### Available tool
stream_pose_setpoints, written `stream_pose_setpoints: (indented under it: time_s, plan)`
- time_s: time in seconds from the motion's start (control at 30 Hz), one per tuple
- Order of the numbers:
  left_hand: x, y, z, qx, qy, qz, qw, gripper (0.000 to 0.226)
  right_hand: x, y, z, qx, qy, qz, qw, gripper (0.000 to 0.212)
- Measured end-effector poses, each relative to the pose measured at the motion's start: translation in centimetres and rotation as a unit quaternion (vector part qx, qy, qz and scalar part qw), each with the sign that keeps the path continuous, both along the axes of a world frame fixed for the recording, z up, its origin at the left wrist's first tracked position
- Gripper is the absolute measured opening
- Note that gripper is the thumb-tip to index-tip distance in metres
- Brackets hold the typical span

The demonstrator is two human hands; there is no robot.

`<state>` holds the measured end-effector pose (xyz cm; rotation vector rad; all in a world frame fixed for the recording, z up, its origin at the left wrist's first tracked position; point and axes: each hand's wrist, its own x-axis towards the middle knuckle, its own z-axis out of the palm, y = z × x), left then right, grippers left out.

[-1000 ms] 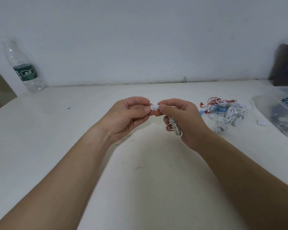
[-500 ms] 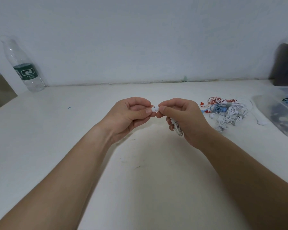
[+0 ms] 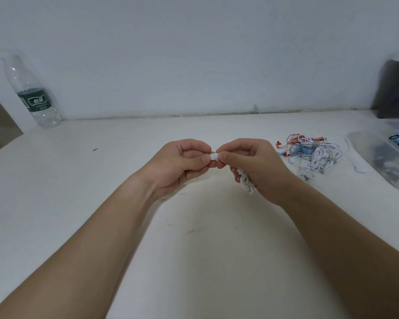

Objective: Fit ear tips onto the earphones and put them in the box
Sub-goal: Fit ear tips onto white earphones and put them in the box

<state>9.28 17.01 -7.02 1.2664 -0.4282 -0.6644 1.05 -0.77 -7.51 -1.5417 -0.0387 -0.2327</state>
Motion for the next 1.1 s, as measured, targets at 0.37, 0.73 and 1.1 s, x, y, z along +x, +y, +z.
stream_pose_setpoints:
  time_s: [0.37, 0.73, 1.1]
  plan:
    - [-0.3, -0.2, -0.1, -0.004, -0.007, 0.002, 1.000, 0.020, -0.1, -0.5, 0.0, 0.014, -0.006, 0.019, 1.000, 0.007]
    - [-0.2, -0.2, 0.0, -0.009, -0.025, -0.015, 1.000, 0.017, 0.0, -0.4, -0.2, 0.059, 0.065, 0.026, 0.996, 0.005]
    - [-1.0, -0.6, 0.1, 0.006, -0.065, -0.025, 0.998, 0.022, -1.0, -0.8, 0.5, 0.026, 0.043, 0.014, 0.999, 0.004]
